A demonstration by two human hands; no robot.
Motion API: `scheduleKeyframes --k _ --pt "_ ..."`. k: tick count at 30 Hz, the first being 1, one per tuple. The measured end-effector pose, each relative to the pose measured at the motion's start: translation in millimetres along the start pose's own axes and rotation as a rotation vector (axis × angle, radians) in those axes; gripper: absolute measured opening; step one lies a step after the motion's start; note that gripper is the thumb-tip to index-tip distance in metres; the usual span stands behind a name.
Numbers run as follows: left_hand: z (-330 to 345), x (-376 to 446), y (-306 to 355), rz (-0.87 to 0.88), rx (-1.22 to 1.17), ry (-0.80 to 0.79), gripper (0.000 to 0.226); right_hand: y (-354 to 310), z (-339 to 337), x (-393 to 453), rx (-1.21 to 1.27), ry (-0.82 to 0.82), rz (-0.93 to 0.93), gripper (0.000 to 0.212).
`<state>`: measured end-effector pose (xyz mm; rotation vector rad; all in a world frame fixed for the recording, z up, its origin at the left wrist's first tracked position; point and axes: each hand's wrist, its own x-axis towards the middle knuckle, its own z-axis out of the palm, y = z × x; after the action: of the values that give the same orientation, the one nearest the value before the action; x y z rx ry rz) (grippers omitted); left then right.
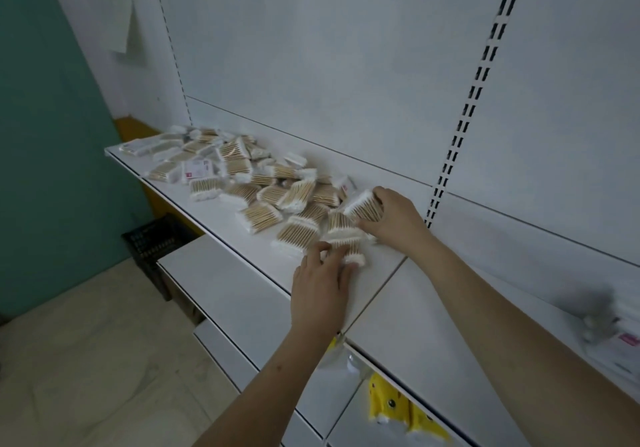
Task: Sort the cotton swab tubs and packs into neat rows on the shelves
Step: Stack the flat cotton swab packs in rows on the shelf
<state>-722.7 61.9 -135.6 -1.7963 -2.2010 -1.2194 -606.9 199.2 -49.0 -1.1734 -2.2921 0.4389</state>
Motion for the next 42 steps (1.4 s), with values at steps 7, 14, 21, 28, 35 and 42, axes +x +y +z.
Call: scheduleKeyframes --k 7,14,21,28,35,42 --pt "-10.2 -4.5 11.4 -0.075 -0.157 0.048 0.031 3.4 -24.7 -26.6 0.442 0.065 0.186 0.026" --pt "-27.6 13.1 41.1 -0.471 -0.810 -0.033 0.031 11.3 -46.0 -61.3 0.849 0.057 0.252 0.026" --pt "-14.3 22.4 85.5 -0.685 -1.088 -0.188 0.040 31.0 -96.0 -102.2 0.849 0.139 0.393 0.073" --pt "14.8 14.4 144.8 -0.639 -1.350 -0.641 0.020 50.5 -161.9 -160.4 1.016 0.351 0.538 0.062" --pt "38.1 -1.5 198.2 -0.446 -1.288 -0.918 0.028 66.3 -217.7 -241.4 0.717 0.487 0.619 0.031" --pt "53.2 -14.4 238.3 -0.313 -1.269 -1.034 0.030 91.2 -239.0 -284.2 0.098 0.601 0.697 0.031"
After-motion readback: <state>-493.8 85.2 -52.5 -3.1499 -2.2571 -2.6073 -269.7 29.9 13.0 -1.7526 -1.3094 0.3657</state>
